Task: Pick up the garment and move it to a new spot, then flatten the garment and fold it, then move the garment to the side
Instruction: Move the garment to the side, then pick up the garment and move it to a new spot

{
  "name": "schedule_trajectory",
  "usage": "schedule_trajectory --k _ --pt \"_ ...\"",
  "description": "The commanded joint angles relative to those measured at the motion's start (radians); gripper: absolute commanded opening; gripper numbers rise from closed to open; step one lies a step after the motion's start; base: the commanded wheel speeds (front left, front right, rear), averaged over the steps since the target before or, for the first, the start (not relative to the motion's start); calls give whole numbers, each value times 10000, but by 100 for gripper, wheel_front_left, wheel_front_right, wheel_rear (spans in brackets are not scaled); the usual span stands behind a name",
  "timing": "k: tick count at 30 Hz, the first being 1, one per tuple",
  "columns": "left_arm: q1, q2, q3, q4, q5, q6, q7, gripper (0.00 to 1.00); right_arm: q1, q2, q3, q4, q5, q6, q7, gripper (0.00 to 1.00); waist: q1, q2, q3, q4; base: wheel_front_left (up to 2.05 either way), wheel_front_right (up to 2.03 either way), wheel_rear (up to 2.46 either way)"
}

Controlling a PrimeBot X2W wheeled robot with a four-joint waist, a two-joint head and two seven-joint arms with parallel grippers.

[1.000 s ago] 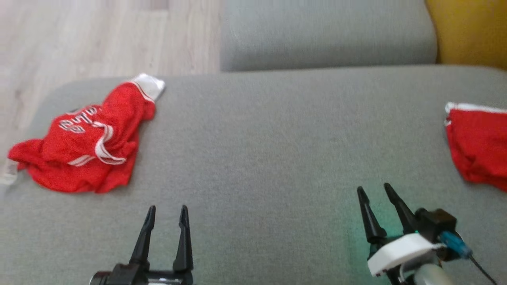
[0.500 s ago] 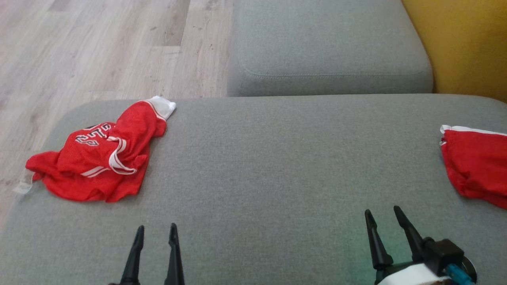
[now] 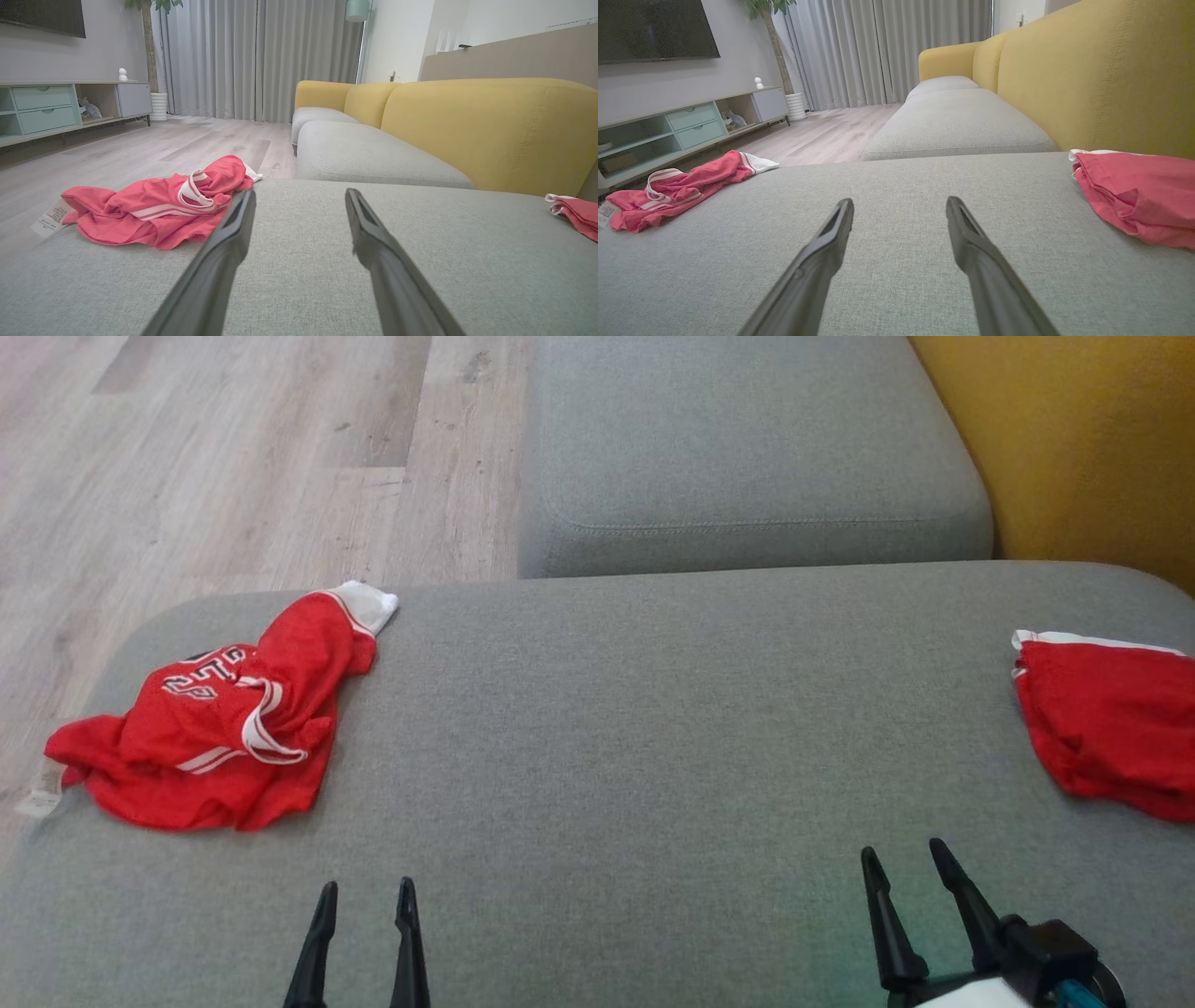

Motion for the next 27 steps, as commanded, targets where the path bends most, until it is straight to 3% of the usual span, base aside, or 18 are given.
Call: schedule_trajectory --k 1,13,18,27 --pt "-339 -45 309 -249 107 22 -51 100 -307 -37 245 -390 62 -7 -135 100 0 -1 -14 -16 0 0 0" --pt "-379 -45 310 -160 106 59 -51 100 -180 -36 220 -466 151 -7 -135 100 0 -1 34 176 0 0 0" --pt "-445 -45 316 -163 153 48 -51 100 -130 -36 263 -467 191 -7 -135 100 0 -1 119 709 0 0 0" --pt "-422 -45 529 -129 240 61 -51 100 -210 -36 484 -485 233 -7 -135 100 0 -1 357 2669 0 0 0"
